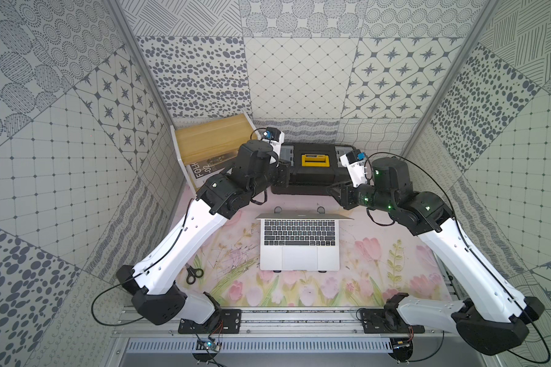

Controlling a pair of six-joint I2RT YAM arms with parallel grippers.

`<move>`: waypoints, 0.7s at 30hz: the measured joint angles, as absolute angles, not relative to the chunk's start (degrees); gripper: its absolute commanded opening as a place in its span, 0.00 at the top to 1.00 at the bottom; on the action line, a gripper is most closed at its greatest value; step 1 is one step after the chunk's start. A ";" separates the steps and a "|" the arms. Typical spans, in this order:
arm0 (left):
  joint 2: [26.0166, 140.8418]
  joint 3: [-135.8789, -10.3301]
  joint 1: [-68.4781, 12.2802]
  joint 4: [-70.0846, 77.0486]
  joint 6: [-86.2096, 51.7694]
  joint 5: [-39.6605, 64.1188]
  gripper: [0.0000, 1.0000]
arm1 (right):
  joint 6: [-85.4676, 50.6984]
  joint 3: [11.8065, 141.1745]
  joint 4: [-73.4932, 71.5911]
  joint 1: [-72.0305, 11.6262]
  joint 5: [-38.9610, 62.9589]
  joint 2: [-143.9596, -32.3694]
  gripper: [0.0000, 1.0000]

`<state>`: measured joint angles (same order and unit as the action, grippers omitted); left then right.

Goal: Close the laptop lid and set it aside
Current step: Close the lid of the laptop.

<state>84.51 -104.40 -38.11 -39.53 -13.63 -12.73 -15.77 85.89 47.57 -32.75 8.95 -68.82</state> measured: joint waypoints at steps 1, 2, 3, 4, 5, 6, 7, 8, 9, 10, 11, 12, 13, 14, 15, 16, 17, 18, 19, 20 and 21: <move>84.79 -103.18 -37.34 -39.94 -13.80 -11.05 0.81 | -16.21 84.55 47.62 -32.03 8.80 -68.40 0.86; 84.82 -101.62 -36.69 -40.34 -13.91 -9.52 0.80 | -16.53 83.20 47.62 -31.66 8.75 -68.14 0.86; 84.62 -99.79 -36.18 -40.53 -14.04 -8.12 0.80 | -16.88 82.11 47.66 -31.53 8.82 -68.10 0.87; 84.29 -98.17 -35.83 -40.66 -14.11 -7.05 0.81 | -17.04 80.99 47.68 -31.48 8.99 -68.16 0.86; 83.83 -96.12 -35.51 -40.75 -14.35 -5.74 0.81 | -17.17 80.05 47.75 -31.46 9.17 -68.25 0.86; 83.31 -94.19 -35.18 -41.01 -14.50 -4.54 0.81 | -17.23 79.29 47.81 -31.46 9.47 -68.29 0.86; 82.81 -92.33 -34.94 -41.32 -14.72 -3.40 0.82 | -17.30 78.63 47.81 -31.46 9.82 -68.36 0.86; 82.32 -90.85 -34.74 -41.41 -14.85 -2.57 0.82 | -17.39 78.15 47.81 -31.46 10.09 -68.36 0.85; 81.54 -88.51 -34.48 -41.54 -15.03 -1.37 0.82 | -17.45 77.69 47.81 -31.46 10.46 -68.36 0.85; 80.82 -86.72 -34.37 -41.39 -15.22 -0.51 0.82 | -17.45 77.47 47.81 -31.46 10.72 -68.36 0.85; 80.09 -84.95 -34.28 -41.39 -15.46 0.21 0.82 | -17.45 77.28 47.75 -31.46 11.05 -68.36 0.84; 79.37 -83.22 -34.24 -41.34 -15.62 0.82 0.82 | -17.43 77.03 47.70 -31.46 11.38 -68.36 0.84; 78.76 -81.91 -34.20 -41.36 -15.92 1.43 0.81 | -17.43 76.66 47.68 -31.46 11.75 -68.34 0.84; 78.08 -80.47 -34.13 -41.41 -16.19 2.00 0.81 | -17.43 76.27 47.66 -31.46 12.14 -68.34 0.84; 77.49 -79.22 -34.09 -41.32 -16.38 2.59 0.81 | -17.43 75.72 47.64 -31.46 12.49 -68.34 0.84; 76.93 -78.08 -34.06 -41.23 -16.64 3.05 0.81 | -17.41 75.20 47.62 -31.46 12.78 -68.34 0.84; 76.49 -77.06 -34.02 -41.10 -16.84 3.46 0.82 | -17.41 74.59 47.53 -31.46 13.02 -68.34 0.84; 76.18 -76.29 -34.02 -40.97 -17.02 3.86 0.82 | -17.41 73.93 47.51 -31.46 13.17 -68.34 0.84; 75.83 -75.33 -34.02 -40.60 -17.23 4.29 0.82 | -17.41 73.32 47.51 -31.46 13.28 -68.34 0.83; 75.44 -74.35 -34.02 -40.12 -17.47 4.67 0.82 | -17.41 72.66 47.48 -31.46 13.34 -68.34 0.83; 75.09 -73.36 -34.02 -39.64 -17.80 4.97 0.82 | -17.41 72.05 47.42 -31.46 13.41 -68.31 0.83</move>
